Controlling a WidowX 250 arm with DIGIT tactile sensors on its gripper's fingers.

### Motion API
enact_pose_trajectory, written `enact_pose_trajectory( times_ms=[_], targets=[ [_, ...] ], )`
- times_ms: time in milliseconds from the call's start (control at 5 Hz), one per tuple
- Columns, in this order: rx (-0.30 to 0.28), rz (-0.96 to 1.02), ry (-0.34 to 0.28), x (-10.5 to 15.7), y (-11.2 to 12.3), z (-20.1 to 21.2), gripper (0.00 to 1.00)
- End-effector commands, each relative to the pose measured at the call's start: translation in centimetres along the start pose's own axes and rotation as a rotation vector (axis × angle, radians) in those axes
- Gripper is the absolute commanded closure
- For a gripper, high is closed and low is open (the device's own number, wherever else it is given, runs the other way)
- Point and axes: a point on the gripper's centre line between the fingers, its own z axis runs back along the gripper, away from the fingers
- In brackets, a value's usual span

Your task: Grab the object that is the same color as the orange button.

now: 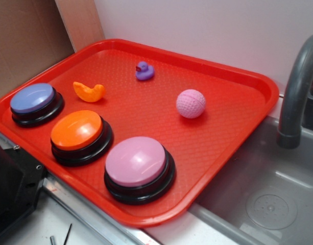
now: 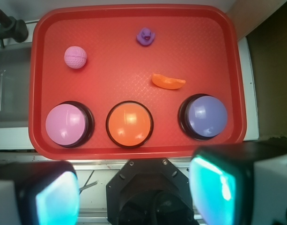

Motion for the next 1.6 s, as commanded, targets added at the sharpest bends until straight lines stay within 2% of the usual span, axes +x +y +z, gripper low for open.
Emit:
enact_pose_trajectory(
  times_ms=[0,200,400,600,1000,1200,1400],
  targets=[
    [0.000,0.000,0.000,0.0,0.0,0.0,0.00],
    [0.001,0.125,0.008,0.8,0.4,-0.7,0.00],
    [-0.010,0.379,0.028,2.2,1.0,-2.4,0.00],
    [0.011,0.630,0.039,3.7,2.1,-4.9,0.00],
    [0.056,1.126,-0.018,6.0,4.7,-9.1,0.00],
    [0.113,1.366,-0.050,7.1,6.8,-11.8,0.00],
    [0.156,1.424,-0.042,7.7,8.3,-13.7,0.00]
  ],
)
